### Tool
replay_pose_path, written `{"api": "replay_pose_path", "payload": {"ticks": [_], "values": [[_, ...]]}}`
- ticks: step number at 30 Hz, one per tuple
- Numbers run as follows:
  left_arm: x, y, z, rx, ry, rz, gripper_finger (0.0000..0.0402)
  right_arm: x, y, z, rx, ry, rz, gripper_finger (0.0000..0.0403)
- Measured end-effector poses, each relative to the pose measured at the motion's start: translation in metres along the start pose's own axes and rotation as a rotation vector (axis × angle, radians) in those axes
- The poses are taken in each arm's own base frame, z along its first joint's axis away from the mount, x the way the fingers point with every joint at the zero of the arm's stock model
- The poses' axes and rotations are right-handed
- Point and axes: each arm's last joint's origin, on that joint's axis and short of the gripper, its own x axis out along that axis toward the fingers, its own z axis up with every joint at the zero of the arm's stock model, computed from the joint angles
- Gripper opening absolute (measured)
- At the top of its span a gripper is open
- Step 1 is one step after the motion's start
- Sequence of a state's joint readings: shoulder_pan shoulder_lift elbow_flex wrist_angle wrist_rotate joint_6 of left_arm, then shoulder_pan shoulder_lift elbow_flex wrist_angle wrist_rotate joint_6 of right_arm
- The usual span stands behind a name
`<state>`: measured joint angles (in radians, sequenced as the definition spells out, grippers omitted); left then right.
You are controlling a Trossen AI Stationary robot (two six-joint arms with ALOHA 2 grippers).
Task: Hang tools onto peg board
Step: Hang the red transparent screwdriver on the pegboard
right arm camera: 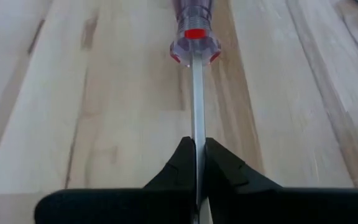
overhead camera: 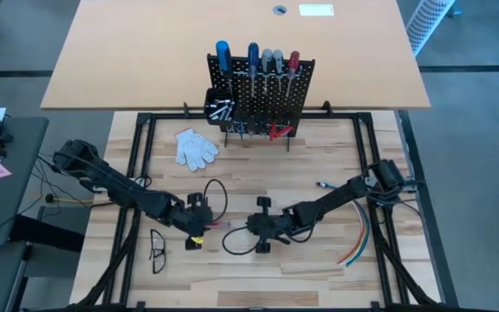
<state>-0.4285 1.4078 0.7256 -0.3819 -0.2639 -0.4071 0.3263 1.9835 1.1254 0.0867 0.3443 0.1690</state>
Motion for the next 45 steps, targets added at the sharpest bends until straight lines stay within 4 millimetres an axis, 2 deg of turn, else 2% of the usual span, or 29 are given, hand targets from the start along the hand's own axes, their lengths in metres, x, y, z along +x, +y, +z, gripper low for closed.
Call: {"api": "replay_pose_path", "payload": {"ticks": [4, 6, 11, 14, 18, 23, 29, 35, 40, 45], "values": [[-0.003, 0.008, -0.017, -0.035, 0.158, 0.086, 0.0181, 0.005, -0.014, -0.021, 0.055, 0.035, -0.048, 0.0017], [-0.008, 0.008, -0.025, -0.070, 0.161, 0.162, 0.0185, 0.004, -0.024, -0.033, 0.098, 0.021, -0.062, 0.0017], [-0.015, 0.002, -0.045, -0.064, -0.013, 0.303, 0.0188, -0.021, -0.044, -0.040, 0.212, -0.192, -0.058, 0.0017], [-0.016, -0.007, -0.049, -0.059, -0.176, 0.317, 0.0189, -0.043, -0.052, -0.037, 0.267, -0.405, -0.050, 0.0017], [-0.020, -0.020, -0.044, -0.032, -0.382, 0.344, 0.0189, -0.069, -0.071, -0.020, 0.289, -0.714, -0.088, 0.0017], [-0.026, -0.028, -0.029, -0.106, -0.571, 0.354, 0.0189, -0.084, -0.103, 0.011, 0.309, -0.977, -0.229, 0.0017], [-0.033, -0.030, -0.018, -0.184, -0.713, 0.426, 0.0189, -0.093, -0.147, 0.055, 0.347, -1.141, -0.364, 0.0017], [-0.033, -0.029, -0.018, -0.190, -0.727, 0.466, 0.0189, -0.110, -0.194, 0.095, 0.406, -1.285, -0.454, 0.0018], [-0.029, -0.030, -0.019, -0.179, -0.718, 0.480, 0.0189, -0.107, -0.225, 0.123, 0.443, -1.363, -0.424, 0.0018], [-0.022, -0.032, -0.020, -0.171, -0.707, 0.489, 0.0189, -0.078, -0.238, 0.144, 0.432, -1.278, -0.438, 0.0019]]}}
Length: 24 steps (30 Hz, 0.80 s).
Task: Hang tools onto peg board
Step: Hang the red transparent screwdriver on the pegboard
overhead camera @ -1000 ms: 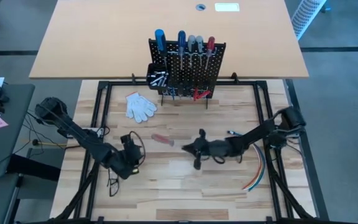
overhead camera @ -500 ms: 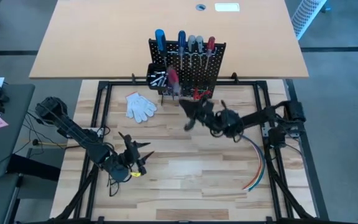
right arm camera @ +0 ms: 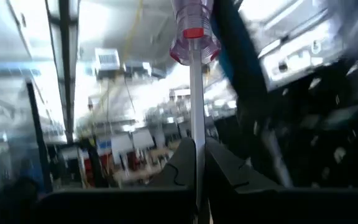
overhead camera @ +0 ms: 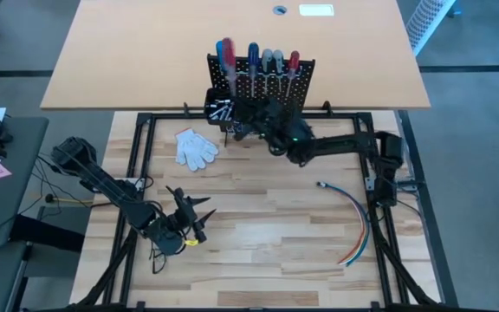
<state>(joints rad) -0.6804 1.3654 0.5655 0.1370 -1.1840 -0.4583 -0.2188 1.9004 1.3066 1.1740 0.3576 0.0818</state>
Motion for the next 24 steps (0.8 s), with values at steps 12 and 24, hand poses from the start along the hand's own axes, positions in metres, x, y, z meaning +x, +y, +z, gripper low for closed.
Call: {"api": "replay_pose_path", "payload": {"ticks": [12, 24], "values": [[0.002, -0.004, -0.005, 0.014, 0.014, -0.014, 0.0189, 0.010, -0.012, -0.005, -0.004, -0.064, -0.110, 0.0019], [0.002, -0.004, -0.005, 0.007, 0.016, -0.018, 0.0189, 0.014, -0.025, -0.011, -0.045, -0.001, -0.181, 0.0020]]}}
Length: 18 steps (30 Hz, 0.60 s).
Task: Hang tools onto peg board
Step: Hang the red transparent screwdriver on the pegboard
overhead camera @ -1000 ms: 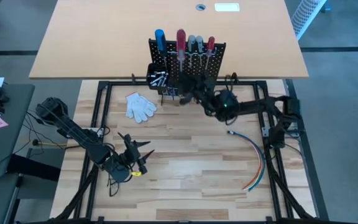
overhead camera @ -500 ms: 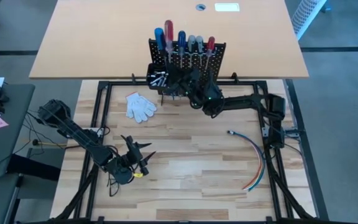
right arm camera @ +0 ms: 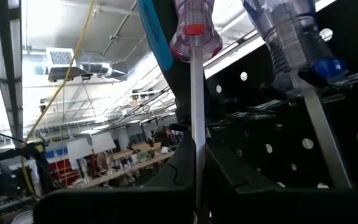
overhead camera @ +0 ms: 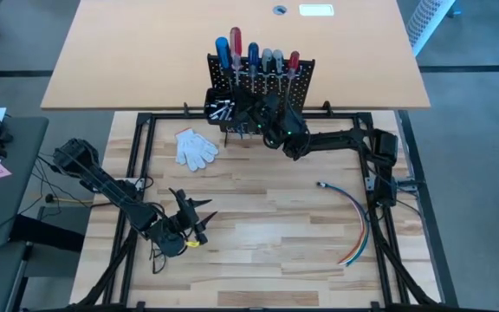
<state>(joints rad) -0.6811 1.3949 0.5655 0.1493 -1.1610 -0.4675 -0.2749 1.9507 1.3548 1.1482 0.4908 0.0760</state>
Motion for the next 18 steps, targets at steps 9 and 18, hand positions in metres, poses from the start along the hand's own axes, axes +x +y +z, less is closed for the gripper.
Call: {"api": "replay_pose_path", "payload": {"ticks": [9, 18], "values": [[0.0000, -0.0004, -0.0002, -0.001, 0.007, -0.013, 0.0189, 0.0006, -0.0018, -0.0019, -0.045, 0.022, -0.028, 0.0020], [-0.0001, -0.0004, -0.0003, -0.003, 0.008, -0.015, 0.0189, 0.0027, -0.0063, -0.0019, -0.119, 0.024, -0.044, 0.0020]]}}
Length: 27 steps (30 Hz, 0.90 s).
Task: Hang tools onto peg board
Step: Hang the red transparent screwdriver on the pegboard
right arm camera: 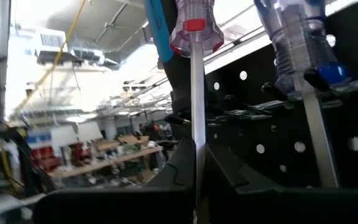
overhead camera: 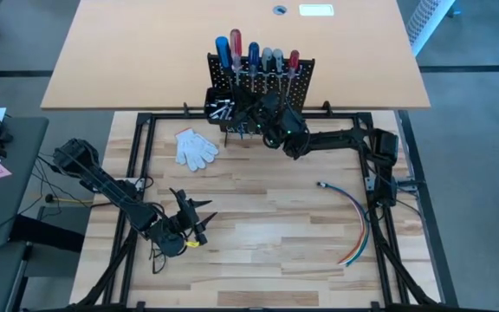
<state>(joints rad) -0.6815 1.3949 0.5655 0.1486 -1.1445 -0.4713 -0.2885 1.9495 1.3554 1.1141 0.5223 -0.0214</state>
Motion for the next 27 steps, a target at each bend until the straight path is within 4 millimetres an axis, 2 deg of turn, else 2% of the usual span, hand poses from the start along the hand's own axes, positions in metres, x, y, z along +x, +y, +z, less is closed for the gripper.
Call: {"api": "replay_pose_path", "payload": {"ticks": [8, 18, 27], "values": [[0.000, 0.000, 0.000, 0.000, 0.000, -0.001, 0.0189, -0.002, 0.002, 0.002, -0.121, -0.029, -0.018, 0.0021], [0.000, 0.000, 0.000, -0.001, 0.004, -0.007, 0.0189, -0.001, -0.002, -0.003, -0.119, 0.022, -0.088, 0.0022], [0.000, 0.000, 0.000, -0.008, 0.003, -0.007, 0.0189, 0.002, -0.010, -0.016, -0.175, 0.150, -0.083, 0.0065]]}}
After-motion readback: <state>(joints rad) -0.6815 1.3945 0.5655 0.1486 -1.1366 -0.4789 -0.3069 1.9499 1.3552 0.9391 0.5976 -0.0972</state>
